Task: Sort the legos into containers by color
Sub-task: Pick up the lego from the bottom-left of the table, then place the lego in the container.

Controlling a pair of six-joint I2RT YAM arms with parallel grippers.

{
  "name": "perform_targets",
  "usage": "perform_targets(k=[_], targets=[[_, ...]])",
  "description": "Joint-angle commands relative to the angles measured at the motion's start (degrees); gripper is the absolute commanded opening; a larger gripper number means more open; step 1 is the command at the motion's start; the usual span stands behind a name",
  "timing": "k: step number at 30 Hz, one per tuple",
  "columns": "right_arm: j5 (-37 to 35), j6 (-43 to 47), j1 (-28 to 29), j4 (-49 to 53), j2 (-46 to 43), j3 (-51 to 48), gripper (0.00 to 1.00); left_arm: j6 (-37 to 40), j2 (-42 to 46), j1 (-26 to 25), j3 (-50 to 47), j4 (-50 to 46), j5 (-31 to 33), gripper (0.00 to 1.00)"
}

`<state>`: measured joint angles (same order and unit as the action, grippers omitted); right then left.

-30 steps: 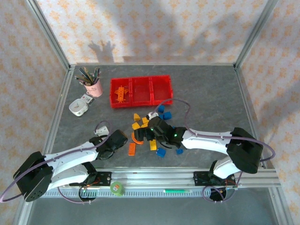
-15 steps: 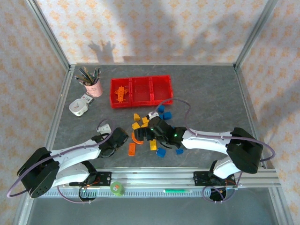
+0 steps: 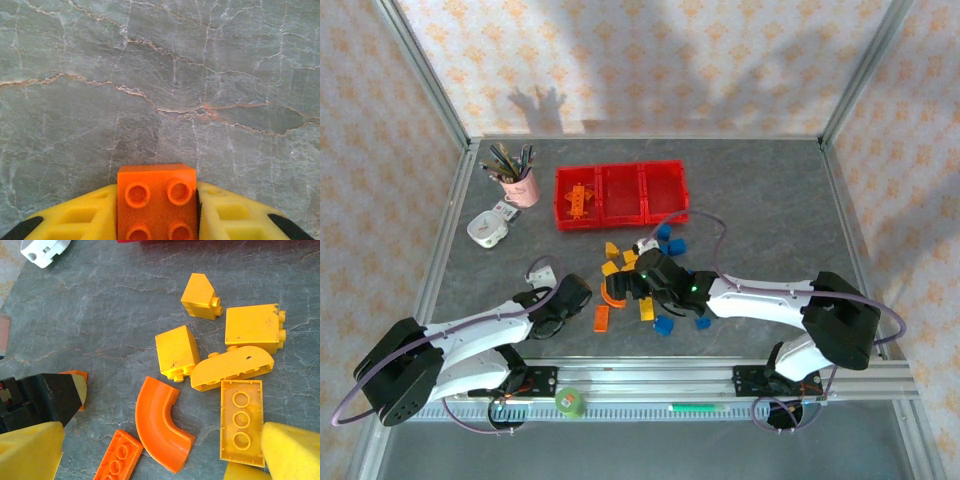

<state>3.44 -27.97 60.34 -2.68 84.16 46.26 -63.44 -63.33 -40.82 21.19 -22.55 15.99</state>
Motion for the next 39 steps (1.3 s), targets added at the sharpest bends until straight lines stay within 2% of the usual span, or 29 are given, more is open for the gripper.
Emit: perform_targets(k=[1,4,8,16,26,33,39], targets=[[0.8,-1.9,-0.8,-1.8,-0.9,0.4,1.00,1.2,-0.6,0.3,0.0,-1.1,-0.3,0.32],[4.2,-3.4,-2.5,-4.1,-3.1,-1.5,1.00,1.7,-0.2,0.3,1.0,-1.5,0.3,0.32],[3.1,-2.6,-4.0,-2.3,-5.6,-1.2,1.00,3.7,0.2,0.5,4.6,-2.4,2.2,0.31],[3.4,-1.8,-9.0,-0.4,-9.3,-1.3,1.00,15.8,-4.7,5.9,17.7,-2.8,6.6,0.31],[4.5,-2.6,-14.3,-0.7,-11.0,-1.7,1.00,33.0,-23.0,14.6,39.2,2.7,5.3,0.32],[4.6,-2.6,-15.8,-0.3,-11.3,-2.2,1.00,37.7,-35.5,19.9,52.1,3.1,3.0,0.32],[3.7,-1.9,-16.0,0.3,-11.8,-2.0,1.00,41.0,-44.2,21.7,61.0,2.3,1.4,0.32]])
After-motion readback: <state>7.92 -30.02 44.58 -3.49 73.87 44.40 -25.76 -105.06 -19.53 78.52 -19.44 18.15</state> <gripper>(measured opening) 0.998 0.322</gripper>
